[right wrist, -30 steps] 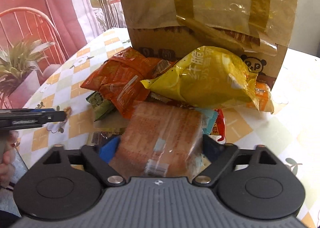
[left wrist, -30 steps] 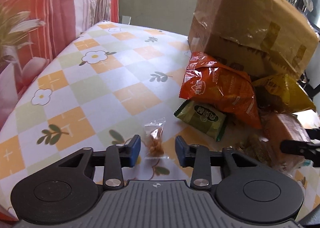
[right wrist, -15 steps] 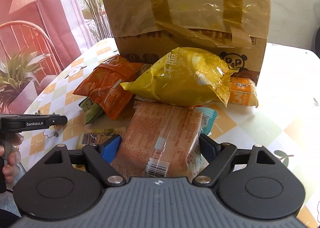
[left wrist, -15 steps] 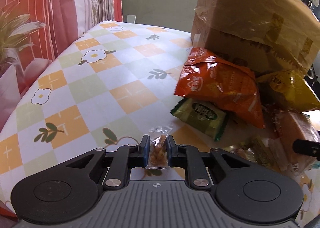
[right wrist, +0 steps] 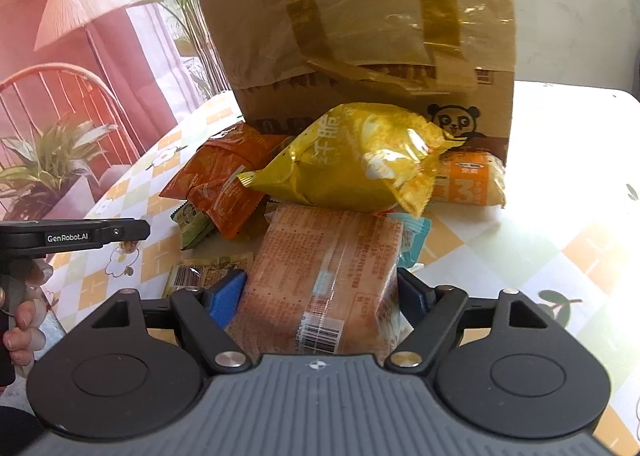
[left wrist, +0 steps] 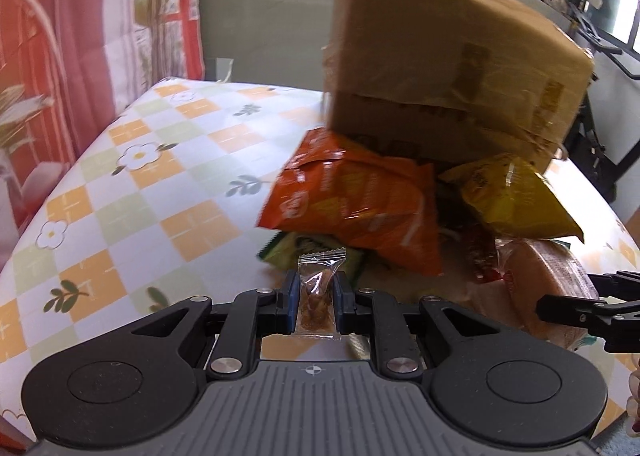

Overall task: Organize snacks
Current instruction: 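Grasp small wrapped candy with left tool while right tool grasps bread packet, then carry both held snacks up and release them into the box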

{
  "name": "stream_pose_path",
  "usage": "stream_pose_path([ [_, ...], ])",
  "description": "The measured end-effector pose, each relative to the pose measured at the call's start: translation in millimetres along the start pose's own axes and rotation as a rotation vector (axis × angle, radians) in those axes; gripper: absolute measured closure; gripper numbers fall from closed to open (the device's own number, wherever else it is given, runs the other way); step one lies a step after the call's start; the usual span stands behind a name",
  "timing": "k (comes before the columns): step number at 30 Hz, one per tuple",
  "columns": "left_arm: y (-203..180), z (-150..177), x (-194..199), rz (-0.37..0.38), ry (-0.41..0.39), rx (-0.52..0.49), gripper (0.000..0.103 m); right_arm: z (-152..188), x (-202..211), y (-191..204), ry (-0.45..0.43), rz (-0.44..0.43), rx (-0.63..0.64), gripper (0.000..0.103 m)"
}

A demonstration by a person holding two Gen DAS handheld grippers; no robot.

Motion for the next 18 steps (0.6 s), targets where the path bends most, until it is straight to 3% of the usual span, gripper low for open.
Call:
stream_pose_path([
  [12,-29.5,-7.4,-4.3,0.026,-0.003,-0.033,0.085,5.5,25.1,-47.2,-0.021,0.043,-0.089,0.025],
  [18,-35.5,-9.7,-3.1,0.039,-0.008,-0.036,0.085,-2.4,38.8,-71.1,-0.078,-0.030,-0.237,0.026],
])
Point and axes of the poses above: each gripper's, at about its wrist camera, not at the fingertips, and x roughly against the way its jaws point, y to its left, z to its underside, the point moved 10 cm from there along -x, roughly the way its jaws point, and after that the axes turned 10 degrees about z, right-handed, at the moved point
